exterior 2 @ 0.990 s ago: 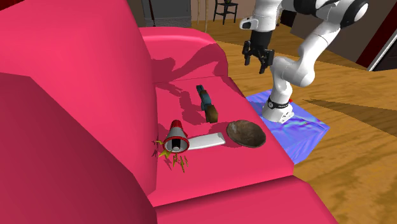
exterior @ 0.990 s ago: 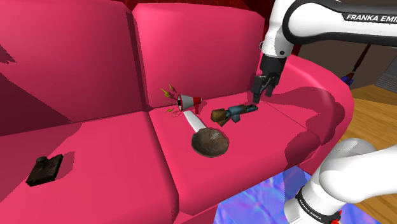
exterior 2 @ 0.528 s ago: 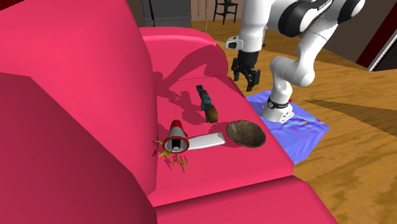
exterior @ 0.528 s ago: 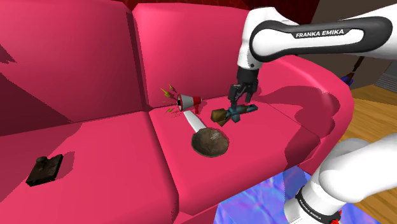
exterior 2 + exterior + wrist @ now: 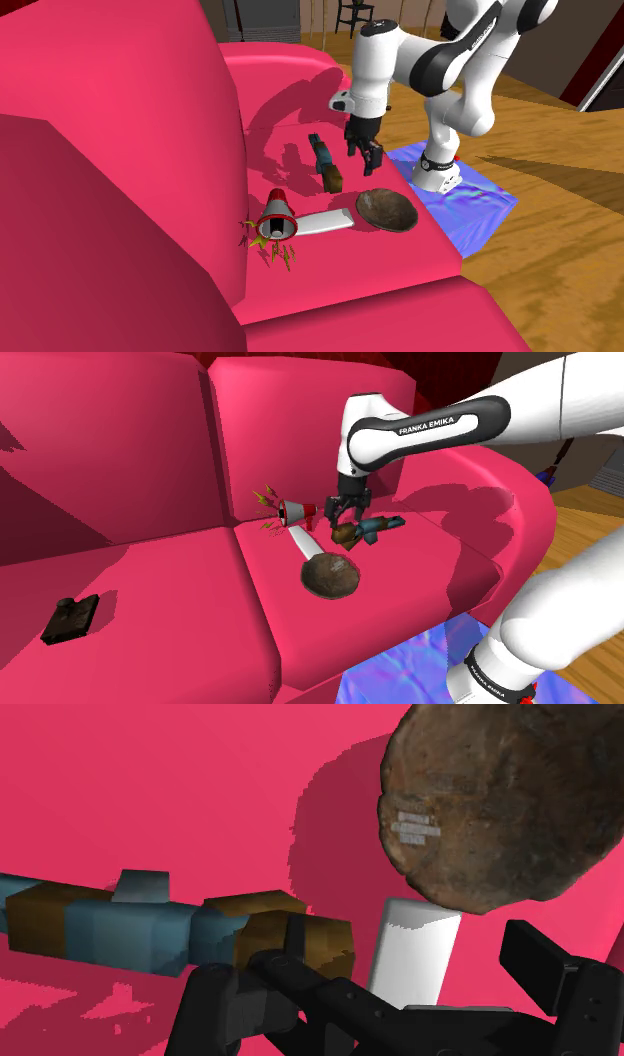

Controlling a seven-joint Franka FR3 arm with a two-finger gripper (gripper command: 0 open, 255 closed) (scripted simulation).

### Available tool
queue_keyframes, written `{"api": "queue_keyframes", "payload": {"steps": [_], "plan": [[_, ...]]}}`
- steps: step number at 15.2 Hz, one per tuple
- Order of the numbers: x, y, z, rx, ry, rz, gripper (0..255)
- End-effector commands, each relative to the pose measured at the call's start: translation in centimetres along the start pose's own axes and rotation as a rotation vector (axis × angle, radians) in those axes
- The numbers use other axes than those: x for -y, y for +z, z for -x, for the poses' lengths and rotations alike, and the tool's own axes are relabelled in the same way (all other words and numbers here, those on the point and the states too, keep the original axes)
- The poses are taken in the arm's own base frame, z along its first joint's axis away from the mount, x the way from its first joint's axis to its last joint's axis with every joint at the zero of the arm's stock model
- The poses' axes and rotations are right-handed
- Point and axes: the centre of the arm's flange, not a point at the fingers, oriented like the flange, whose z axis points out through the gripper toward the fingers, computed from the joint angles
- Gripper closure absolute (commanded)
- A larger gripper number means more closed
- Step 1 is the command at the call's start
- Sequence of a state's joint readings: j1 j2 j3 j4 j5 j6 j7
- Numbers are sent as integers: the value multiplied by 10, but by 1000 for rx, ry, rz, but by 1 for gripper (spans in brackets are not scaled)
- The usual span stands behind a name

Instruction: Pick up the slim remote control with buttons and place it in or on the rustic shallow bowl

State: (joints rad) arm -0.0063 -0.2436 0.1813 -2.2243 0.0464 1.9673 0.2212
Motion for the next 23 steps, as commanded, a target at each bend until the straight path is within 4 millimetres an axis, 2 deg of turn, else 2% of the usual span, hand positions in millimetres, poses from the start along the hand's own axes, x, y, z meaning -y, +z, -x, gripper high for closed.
{"api": "queue_keyframes", "payload": {"steps": [1,13,14,21,23], "plan": [[7,14,-18,-2,18,0,0],[43,101,-144,-13,120,5,0],[44,102,-145,-14,121,5,0],[43,142,-146,-14,121,5,0],[43,142,-146,-14,121,5,0]]}}
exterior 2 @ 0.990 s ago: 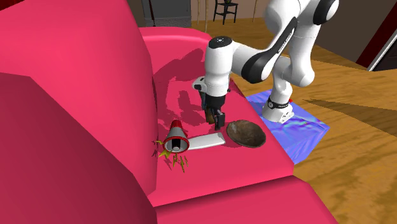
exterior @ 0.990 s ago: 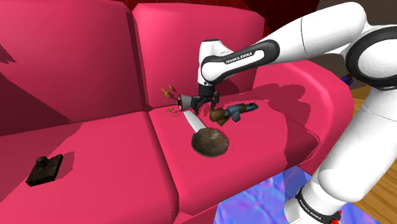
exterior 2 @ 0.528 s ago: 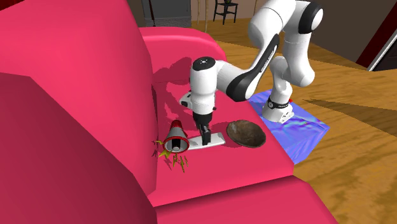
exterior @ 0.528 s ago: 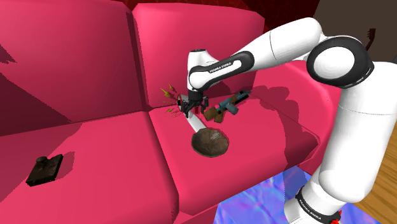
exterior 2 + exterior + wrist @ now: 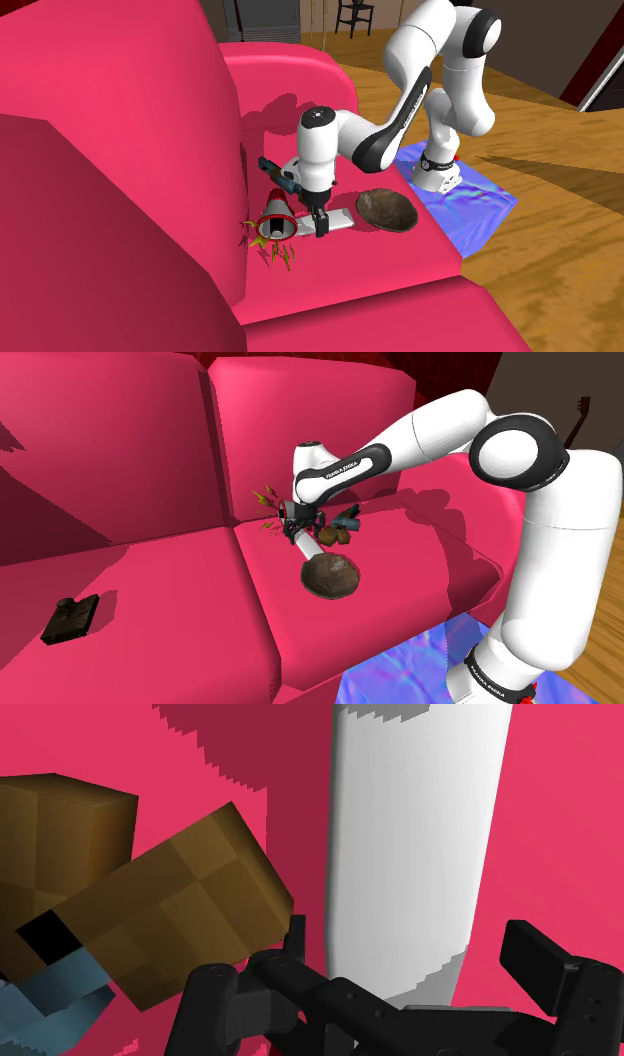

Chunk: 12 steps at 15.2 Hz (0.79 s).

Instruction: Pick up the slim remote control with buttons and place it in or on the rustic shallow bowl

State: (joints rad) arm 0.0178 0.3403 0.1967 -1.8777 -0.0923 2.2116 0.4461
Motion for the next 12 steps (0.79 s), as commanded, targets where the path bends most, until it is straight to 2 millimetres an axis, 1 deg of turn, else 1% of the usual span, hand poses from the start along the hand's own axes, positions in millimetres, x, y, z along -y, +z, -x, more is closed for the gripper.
{"api": "queue_keyframes", "payload": {"steps": [1,6,7,12], "plan": [[-2,6,0,7,3,3,0],[-2,6,0,7,3,3,0],[-2,7,-1,7,3,3,255],[-3,6,-1,7,3,3,255]]}}
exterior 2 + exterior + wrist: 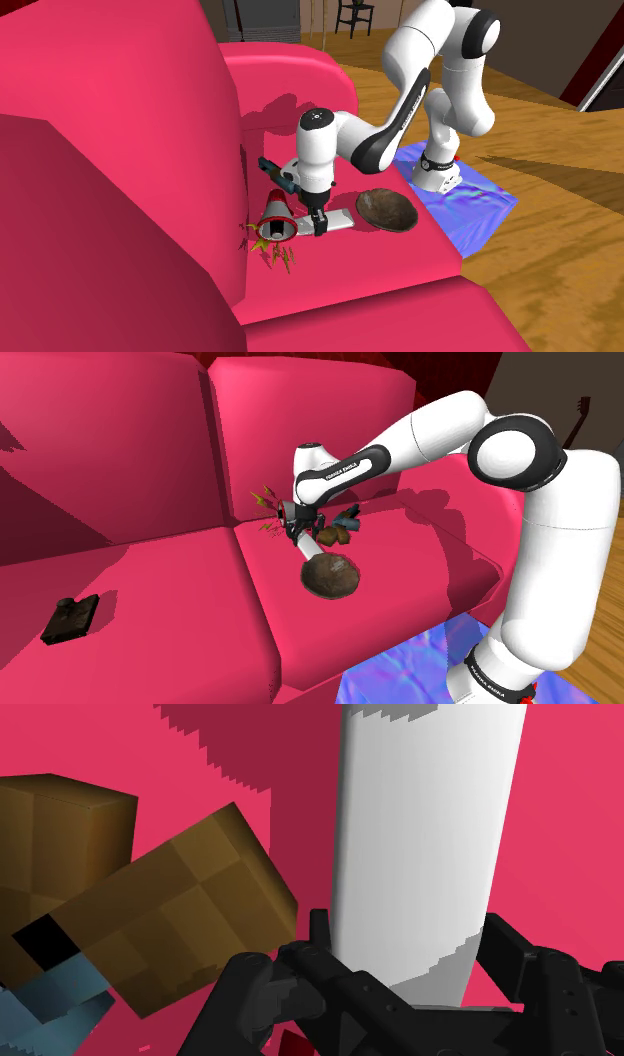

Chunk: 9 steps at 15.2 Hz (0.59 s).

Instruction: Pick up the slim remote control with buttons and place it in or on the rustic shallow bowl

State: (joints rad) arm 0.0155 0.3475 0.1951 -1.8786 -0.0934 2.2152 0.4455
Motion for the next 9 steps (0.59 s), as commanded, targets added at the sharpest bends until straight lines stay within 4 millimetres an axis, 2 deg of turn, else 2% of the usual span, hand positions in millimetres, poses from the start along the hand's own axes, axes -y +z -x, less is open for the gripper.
{"api": "queue_keyframes", "payload": {"steps": [1,4,9], "plan": [[-1,1,0,2,1,2,255],[0,2,1,2,1,2,255],[0,-25,1,2,1,2,255]]}}
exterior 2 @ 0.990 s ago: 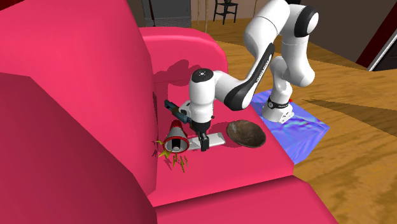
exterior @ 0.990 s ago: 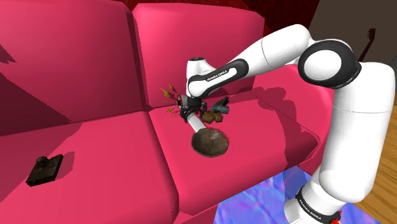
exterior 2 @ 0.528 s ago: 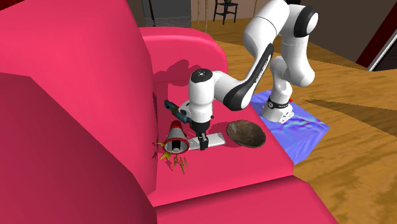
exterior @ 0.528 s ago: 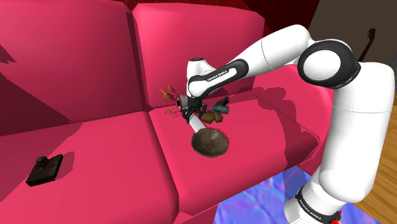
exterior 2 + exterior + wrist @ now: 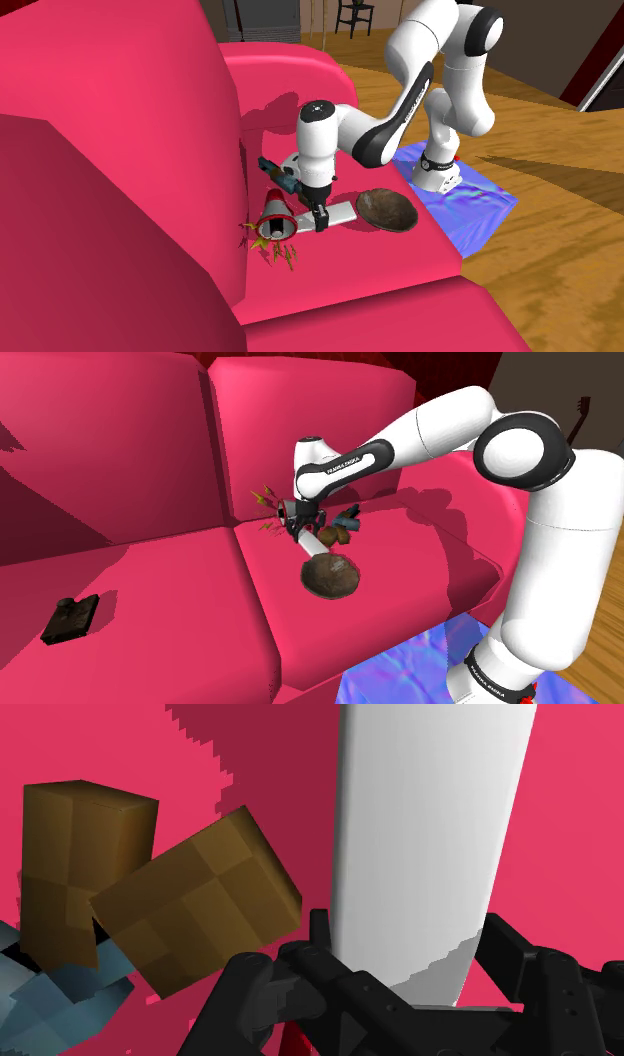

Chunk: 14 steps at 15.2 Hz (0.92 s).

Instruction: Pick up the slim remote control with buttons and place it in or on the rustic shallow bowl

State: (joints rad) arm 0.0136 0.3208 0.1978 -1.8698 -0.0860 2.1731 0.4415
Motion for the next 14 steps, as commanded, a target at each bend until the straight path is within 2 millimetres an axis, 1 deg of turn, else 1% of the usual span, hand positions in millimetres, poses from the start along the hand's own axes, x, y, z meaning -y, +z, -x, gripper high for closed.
{"api": "queue_keyframes", "payload": {"steps": [1,14], "plan": [[1,-13,-1,-4,0,-1,255],[0,-82,0,-4,0,-1,255]]}}
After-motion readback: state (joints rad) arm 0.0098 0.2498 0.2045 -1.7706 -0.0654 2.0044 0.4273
